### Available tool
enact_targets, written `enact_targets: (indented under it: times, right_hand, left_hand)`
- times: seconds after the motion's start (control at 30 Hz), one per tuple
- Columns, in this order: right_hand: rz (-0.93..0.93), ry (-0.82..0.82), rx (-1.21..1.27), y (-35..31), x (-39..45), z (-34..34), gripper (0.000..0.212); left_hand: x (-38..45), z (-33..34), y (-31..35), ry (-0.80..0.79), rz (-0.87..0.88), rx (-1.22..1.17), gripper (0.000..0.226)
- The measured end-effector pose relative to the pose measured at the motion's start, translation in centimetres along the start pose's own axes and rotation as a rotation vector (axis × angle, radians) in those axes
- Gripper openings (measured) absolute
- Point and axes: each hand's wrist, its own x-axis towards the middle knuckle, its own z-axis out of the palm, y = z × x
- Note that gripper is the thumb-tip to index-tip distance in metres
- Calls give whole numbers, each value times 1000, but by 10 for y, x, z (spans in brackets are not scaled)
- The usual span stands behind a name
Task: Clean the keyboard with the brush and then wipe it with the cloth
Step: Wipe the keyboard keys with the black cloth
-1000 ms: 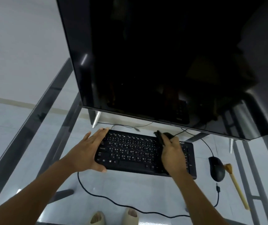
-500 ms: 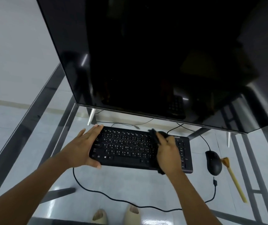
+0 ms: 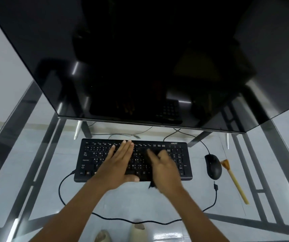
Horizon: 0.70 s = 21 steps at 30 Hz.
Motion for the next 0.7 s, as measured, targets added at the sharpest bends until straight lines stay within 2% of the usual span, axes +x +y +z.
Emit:
enact_targets:
  times: [0.07, 0.17, 0.3, 0.4, 0.47, 0.5, 0.57, 0.67, 0.7]
  right_hand:
    - [212, 110, -58, 35, 15, -16, 39]
    - [331, 163, -126, 70, 20, -25, 55]
    - [241, 113, -2, 28, 7, -9, 47]
    - [-58, -6, -46, -3, -11, 4, 71]
    - [-103, -11, -73, 12, -10, 7, 67]
    - [-76, 18, -110, 25, -4, 6, 63]
    - [94, 64, -197, 46, 8, -4, 62]
    - [337, 151, -123, 71, 16, -19, 58]
    - [360, 149, -120, 73, 18, -20, 56]
  left_hand:
    - [-2, 9, -6, 45, 21, 50, 110]
    - [-4, 15, -11, 79, 56, 94, 107]
    - [-3, 17, -11, 66, 52, 104, 108]
    - [-2, 16, -10, 54, 47, 109, 106]
    - [-2, 16, -10, 45, 49, 102, 107]
    - [-2, 16, -9, 51, 53, 94, 107]
    - [-2, 16, -10, 68, 60, 86, 107]
    - [-3, 17, -11, 79, 55, 86, 107]
    - [-3, 18, -11, 76, 51, 87, 106]
